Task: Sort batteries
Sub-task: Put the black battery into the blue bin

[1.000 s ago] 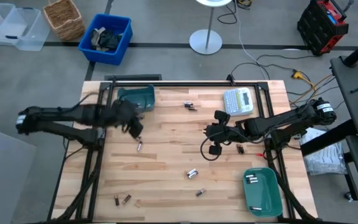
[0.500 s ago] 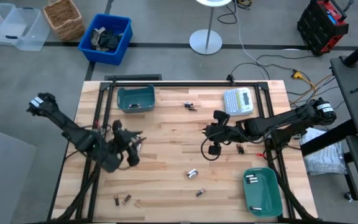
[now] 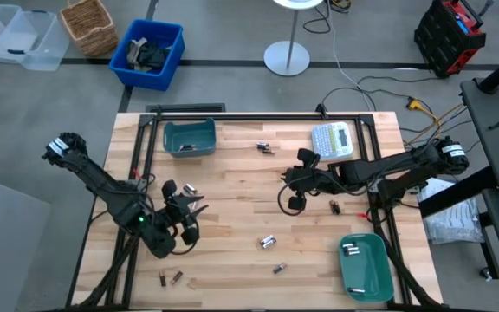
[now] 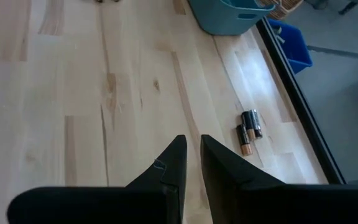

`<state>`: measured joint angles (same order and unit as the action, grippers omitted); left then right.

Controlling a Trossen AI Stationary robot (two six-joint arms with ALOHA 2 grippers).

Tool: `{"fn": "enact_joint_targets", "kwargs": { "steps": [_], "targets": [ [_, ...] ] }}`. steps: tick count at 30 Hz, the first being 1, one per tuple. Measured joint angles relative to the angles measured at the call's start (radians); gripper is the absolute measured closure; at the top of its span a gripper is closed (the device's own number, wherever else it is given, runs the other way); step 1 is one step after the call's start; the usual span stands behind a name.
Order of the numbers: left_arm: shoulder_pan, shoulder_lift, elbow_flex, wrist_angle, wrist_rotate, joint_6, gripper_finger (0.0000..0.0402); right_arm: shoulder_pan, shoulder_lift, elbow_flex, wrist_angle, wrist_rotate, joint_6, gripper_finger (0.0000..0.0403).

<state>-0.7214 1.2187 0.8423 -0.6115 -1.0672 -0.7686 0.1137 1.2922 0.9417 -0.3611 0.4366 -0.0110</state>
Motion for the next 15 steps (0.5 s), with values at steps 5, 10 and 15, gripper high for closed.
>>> {"fn": "enact_joint_targets", "kwargs": {
  "steps": [5, 10, 15],
  "targets": [
    [0.000, 0.007, 0.008, 0.002, 0.000, 0.000, 0.0295, -0.014, 0.000, 0.000, 0.000, -0.003, -0.007, 0.0365],
    [0.000, 0.007, 0.008, 0.003, -0.001, 0.000, 0.0295, -0.023, 0.000, 0.000, 0.000, -0.044, -0.013, 0.0365],
    [0.000, 0.007, 0.008, 0.008, 0.000, 0.000, 0.0295, -0.023, 0.000, -0.001, 0.000, -0.048, -0.014, 0.0365]
  ]
}}
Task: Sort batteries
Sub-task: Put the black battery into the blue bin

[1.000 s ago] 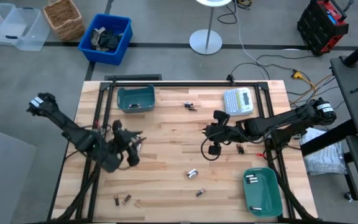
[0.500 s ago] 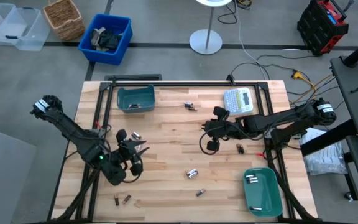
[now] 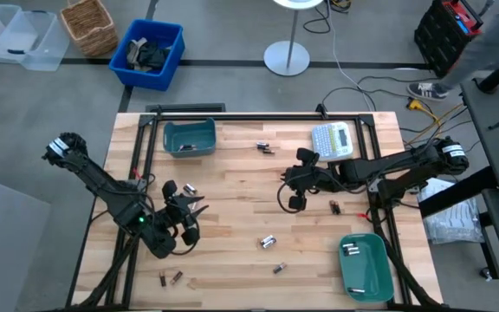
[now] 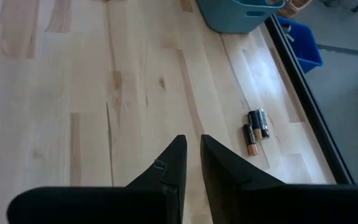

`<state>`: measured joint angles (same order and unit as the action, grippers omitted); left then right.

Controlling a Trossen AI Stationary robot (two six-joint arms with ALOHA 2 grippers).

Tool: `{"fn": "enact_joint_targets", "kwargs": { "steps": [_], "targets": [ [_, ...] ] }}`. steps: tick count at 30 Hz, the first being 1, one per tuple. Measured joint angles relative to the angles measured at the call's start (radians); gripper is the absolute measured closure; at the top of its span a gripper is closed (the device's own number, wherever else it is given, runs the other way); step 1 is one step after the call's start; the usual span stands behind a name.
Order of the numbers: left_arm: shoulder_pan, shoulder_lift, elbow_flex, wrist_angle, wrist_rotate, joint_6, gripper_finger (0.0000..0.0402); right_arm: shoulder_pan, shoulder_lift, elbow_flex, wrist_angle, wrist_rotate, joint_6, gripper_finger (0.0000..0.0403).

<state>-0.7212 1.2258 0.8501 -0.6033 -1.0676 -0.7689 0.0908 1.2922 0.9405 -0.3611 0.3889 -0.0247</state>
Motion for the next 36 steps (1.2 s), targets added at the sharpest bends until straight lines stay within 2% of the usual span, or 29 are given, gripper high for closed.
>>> {"fn": "enact_joint_targets", "kwargs": {
  "steps": [36],
  "targets": [
    [0.000, -0.001, 0.000, -0.002, 0.003, 0.001, 0.0295, 0.000, 0.000, 0.000, 0.000, 0.000, -0.005, 0.0365]
  ]
}}
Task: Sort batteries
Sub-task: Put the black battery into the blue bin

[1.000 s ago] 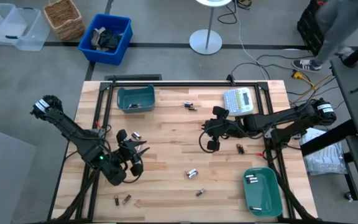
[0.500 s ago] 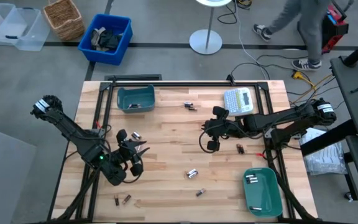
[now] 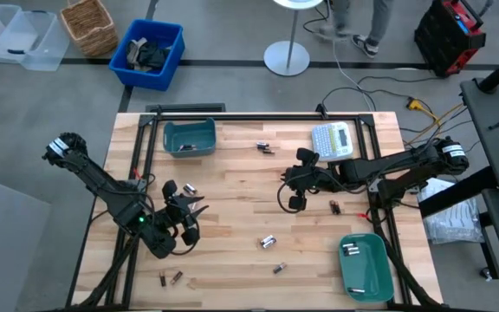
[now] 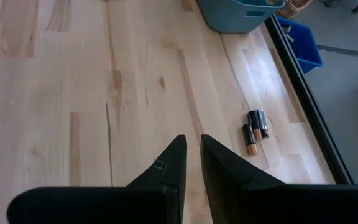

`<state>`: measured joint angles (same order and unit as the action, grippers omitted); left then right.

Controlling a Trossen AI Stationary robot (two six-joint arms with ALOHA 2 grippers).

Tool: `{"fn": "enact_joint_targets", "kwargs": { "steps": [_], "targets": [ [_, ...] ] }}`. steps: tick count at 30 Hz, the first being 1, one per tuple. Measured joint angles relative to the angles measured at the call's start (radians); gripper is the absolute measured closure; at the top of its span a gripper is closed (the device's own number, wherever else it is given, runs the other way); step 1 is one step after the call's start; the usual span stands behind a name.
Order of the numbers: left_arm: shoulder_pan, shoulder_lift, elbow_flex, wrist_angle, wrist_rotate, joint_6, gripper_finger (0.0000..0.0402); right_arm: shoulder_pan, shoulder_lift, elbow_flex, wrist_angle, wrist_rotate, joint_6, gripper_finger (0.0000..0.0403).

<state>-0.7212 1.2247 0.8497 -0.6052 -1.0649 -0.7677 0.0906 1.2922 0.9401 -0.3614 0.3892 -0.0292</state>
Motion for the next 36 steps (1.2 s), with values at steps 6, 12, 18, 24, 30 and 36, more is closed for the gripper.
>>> {"fn": "enact_joint_targets", "kwargs": {
  "steps": [6, 12, 18, 24, 30, 36],
  "targets": [
    [0.000, 0.000, -0.001, 0.001, 0.001, -0.001, 0.0295, 0.000, 0.000, 0.000, 0.000, 0.000, 0.002, 0.0364],
    [0.000, -0.001, -0.001, -0.005, 0.002, 0.000, 0.0295, 0.000, 0.000, 0.000, 0.000, 0.000, 0.002, 0.0364],
    [0.001, -0.037, 0.004, -0.068, 0.031, -0.004, 0.0295, 0.000, 0.000, 0.000, -0.001, 0.000, 0.023, 0.0364],
    [0.001, -0.082, 0.006, -0.240, 0.057, -0.056, 0.0295, 0.000, 0.000, 0.058, -0.090, 0.000, 0.089, 0.0364],
    [0.001, -0.090, 0.006, -0.450, 0.129, -0.139, 0.0295, 0.000, 0.001, 0.189, -0.295, -0.042, 0.206, 0.0364],
    [0.001, -0.068, 0.005, -0.514, 0.135, -0.140, 0.0295, 0.000, 0.004, 0.285, -0.553, -0.115, 0.491, 0.0364]
  ]
}}
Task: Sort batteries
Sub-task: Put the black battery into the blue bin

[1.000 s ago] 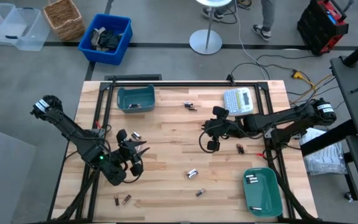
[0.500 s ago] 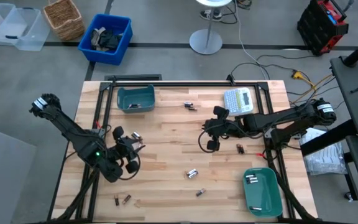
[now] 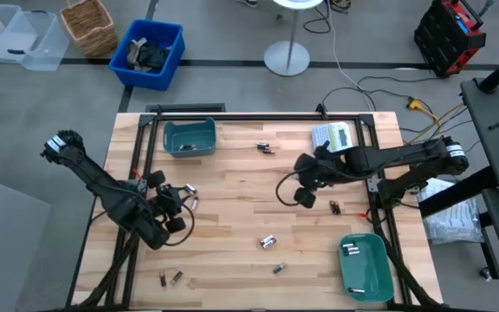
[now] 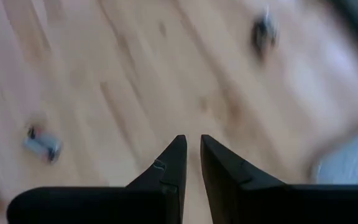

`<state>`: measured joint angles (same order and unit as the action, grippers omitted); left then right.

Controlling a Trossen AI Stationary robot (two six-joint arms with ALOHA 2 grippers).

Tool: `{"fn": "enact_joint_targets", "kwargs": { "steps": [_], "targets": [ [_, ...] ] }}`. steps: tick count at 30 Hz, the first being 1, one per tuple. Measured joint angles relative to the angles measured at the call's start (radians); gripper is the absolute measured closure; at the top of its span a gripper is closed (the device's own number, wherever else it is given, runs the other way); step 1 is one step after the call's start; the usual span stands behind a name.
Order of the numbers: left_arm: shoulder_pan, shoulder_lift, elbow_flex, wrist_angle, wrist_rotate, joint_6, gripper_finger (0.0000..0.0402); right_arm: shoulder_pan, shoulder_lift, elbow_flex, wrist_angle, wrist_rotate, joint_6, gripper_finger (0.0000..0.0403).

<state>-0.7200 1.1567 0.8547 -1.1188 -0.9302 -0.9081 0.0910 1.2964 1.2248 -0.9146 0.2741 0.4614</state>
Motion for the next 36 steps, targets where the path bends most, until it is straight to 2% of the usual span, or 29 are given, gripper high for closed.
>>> {"fn": "enact_joint_targets", "kwargs": {
  "steps": [4, 10, 14, 17, 23, 28, 32, 36],
  "targets": [
    [0.000, 0.013, 0.000, -0.010, 0.000, 0.003, 0.0295, 0.001, 0.001, -0.005, -0.168, -0.091, 0.173, 0.0365],
    [0.000, 0.020, 0.000, -0.031, -0.001, 0.008, 0.0295, 0.002, 0.004, -0.048, -0.444, -0.094, 0.374, 0.0364],
    [0.000, 0.020, 0.000, -0.035, -0.002, 0.008, 0.0295, 0.000, 0.002, -0.117, -0.502, -0.102, 0.429, 0.0364],
    [0.000, 0.020, 0.000, -0.046, -0.002, 0.009, 0.0295, 0.000, 0.001, -0.177, -0.466, -0.127, 0.428, 0.0364],
    [0.000, 0.020, 0.000, -0.059, -0.008, 0.009, 0.0295, -0.011, 0.002, -0.257, -0.282, -0.151, 0.369, 0.0364],
    [0.000, 0.020, 0.000, -0.062, -0.076, 0.042, 0.0295, -0.011, 0.003, -0.268, -0.170, -0.151, 0.306, 0.0364],
    [0.000, 0.020, 0.000, -0.061, -0.129, 0.062, 0.0295, -0.015, 0.003, -0.268, -0.071, -0.093, 0.255, 0.0364],
    [0.000, 0.020, 0.000, -0.061, -0.136, 0.062, 0.0295, -0.042, 0.014, -0.268, 0.088, -0.065, 0.188, 0.0364]
  ]
}}
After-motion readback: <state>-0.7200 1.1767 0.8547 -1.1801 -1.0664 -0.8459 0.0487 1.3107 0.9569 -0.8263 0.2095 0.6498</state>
